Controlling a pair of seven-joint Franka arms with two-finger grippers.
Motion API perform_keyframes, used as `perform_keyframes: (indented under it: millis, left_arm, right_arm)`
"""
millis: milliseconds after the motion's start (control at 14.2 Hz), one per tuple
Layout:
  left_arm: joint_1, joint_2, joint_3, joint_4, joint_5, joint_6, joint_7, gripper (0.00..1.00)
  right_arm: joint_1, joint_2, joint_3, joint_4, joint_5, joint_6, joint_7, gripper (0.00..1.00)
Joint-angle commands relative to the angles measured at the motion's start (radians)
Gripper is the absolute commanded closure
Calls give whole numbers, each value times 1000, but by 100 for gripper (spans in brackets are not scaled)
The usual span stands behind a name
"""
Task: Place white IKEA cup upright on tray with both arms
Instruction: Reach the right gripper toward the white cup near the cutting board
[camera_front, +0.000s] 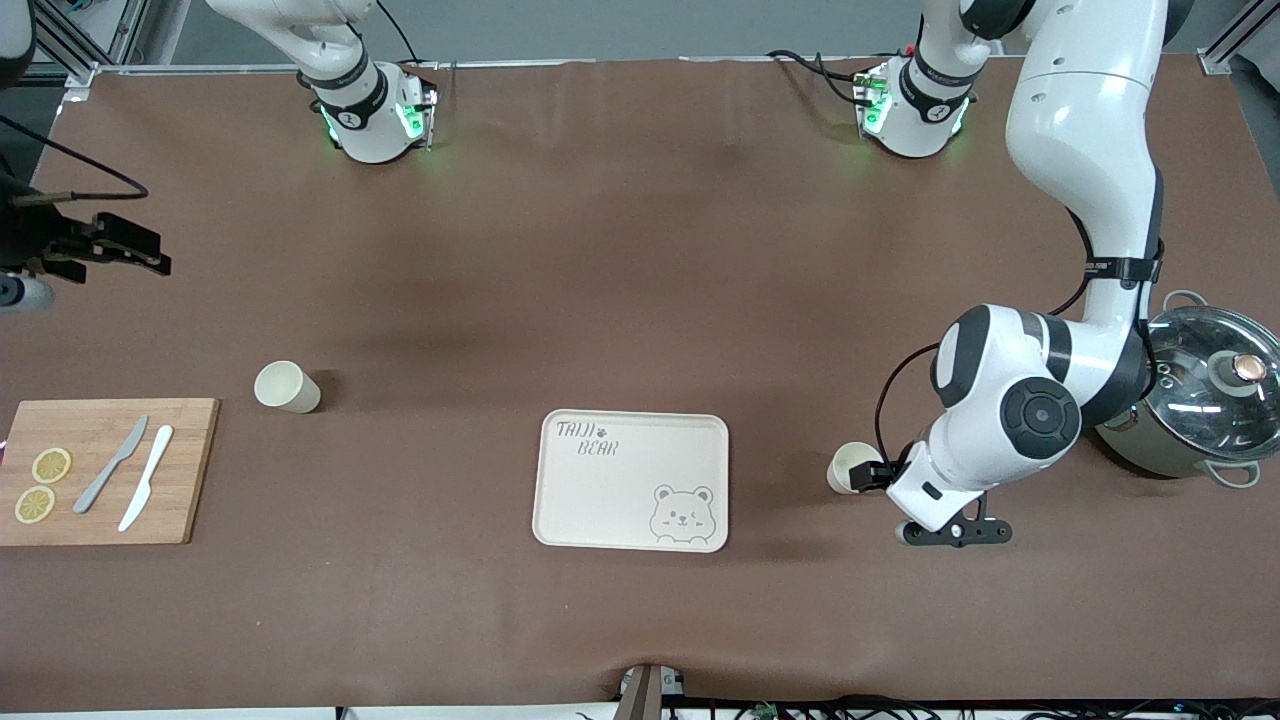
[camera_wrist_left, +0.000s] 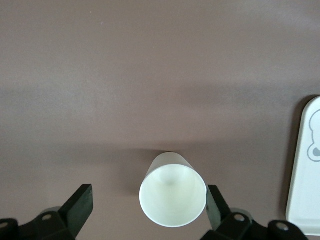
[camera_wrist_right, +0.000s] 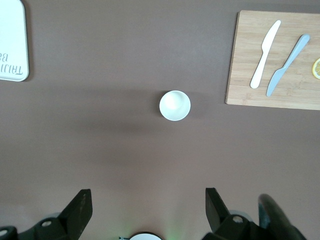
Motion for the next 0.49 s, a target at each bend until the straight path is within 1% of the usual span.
perform_keyframes:
  millis: [0, 140, 421]
  left_arm:
    - [-6, 0, 4, -42, 28, 36, -21, 0]
    - [-6, 17, 4, -44, 37, 37, -26, 0]
    - [-3, 20, 2, -68, 40, 52, -37, 0]
  right_arm:
    - [-13, 59, 8, 30, -5, -2, -15, 0]
    - [-10, 95, 8, 30, -8, 0, -14, 0]
    - [-11, 151, 8, 27, -23, 44, -12, 0]
